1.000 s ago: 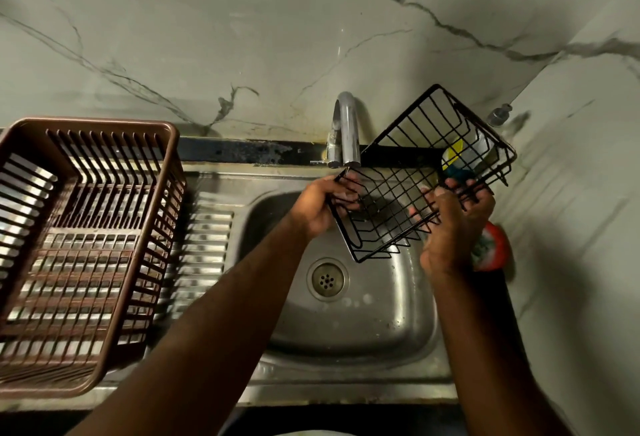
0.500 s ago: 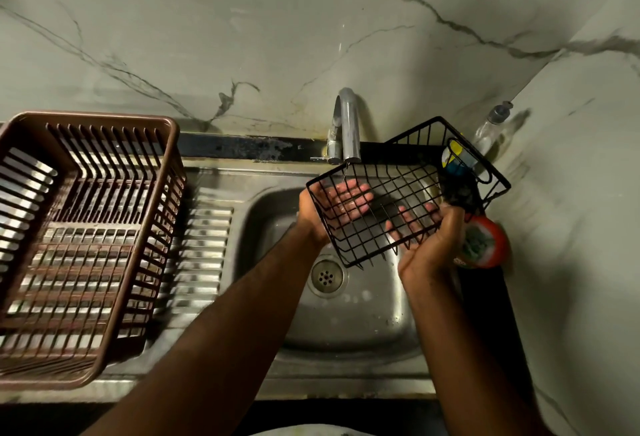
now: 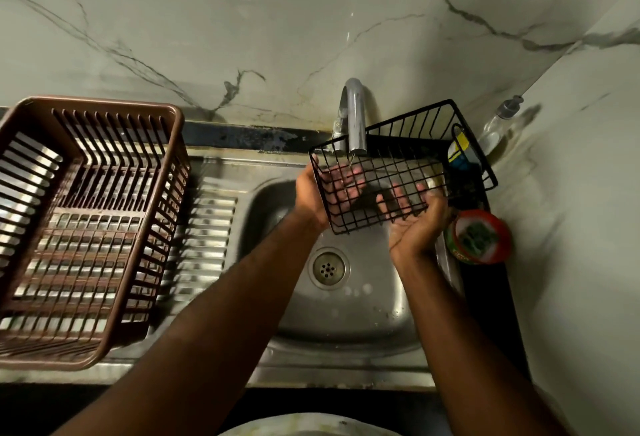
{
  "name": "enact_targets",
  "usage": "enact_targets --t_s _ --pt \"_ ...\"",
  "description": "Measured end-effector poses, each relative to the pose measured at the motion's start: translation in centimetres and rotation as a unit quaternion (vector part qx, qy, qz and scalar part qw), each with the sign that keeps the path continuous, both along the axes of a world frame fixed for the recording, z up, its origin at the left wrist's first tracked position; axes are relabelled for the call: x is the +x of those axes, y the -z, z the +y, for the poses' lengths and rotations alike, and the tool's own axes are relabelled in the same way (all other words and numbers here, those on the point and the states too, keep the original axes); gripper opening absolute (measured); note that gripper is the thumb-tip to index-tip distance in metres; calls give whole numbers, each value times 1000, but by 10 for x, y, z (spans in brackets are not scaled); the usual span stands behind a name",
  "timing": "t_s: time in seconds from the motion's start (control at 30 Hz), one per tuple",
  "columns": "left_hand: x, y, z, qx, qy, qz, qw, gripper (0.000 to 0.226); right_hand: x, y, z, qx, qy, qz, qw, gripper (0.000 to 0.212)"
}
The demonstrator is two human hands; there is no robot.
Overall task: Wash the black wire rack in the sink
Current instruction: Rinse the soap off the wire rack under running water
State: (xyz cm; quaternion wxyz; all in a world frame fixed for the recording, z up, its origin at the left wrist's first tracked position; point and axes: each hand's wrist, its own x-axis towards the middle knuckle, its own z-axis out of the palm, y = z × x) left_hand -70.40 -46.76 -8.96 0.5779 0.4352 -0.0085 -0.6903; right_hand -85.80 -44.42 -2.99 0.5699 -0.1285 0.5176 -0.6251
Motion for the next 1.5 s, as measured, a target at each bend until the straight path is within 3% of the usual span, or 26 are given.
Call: enact_targets --t_s 0.1,0.17,0.47,0.63,0.8,0.87,0.97,1.07,1.13,1.27,1.5 --pt "10 -5 0 -25 -15 13 999 56 -3 8 0 -9 -51 -40 998 67" --pt "12 -10 2 -35 -14 19 999 56 -5 16 0 -24 -75 -51 996 48" --pt "12 -16 8 -58 41 69 995 71 -8 16 0 -74 -121 -78 987 28" --pt "2 -24 11 -71 65 136 986 74 -11 15 -5 -71 -121 -75 987 33" --pt "-1 -14 3 -32 3 115 993 57 -14 8 -9 -44 -95 -16 994 68" --pt "-6 -9 2 -30 -39 101 994 50 -13 5 -9 -51 -87 10 995 71" --pt "-10 -6 3 -12 -77 92 993 60 -12 2 -12 -65 -71 27 995 62" --pt "-9 -6 4 6 -31 43 999 80 -10 -1 -16 -76 -52 55 994 70" --pt "-8 -3 4 2 -18 8 1000 94 -9 -2 -16 -79 -41 81 993 64" --pt "-6 0 4 -18 17 12 1000 108 -12 2 -15 -71 -27 176 981 78" --pt "-12 16 -2 19 116 0 993 102 -10 7 2 -103 -22 304 947 71"
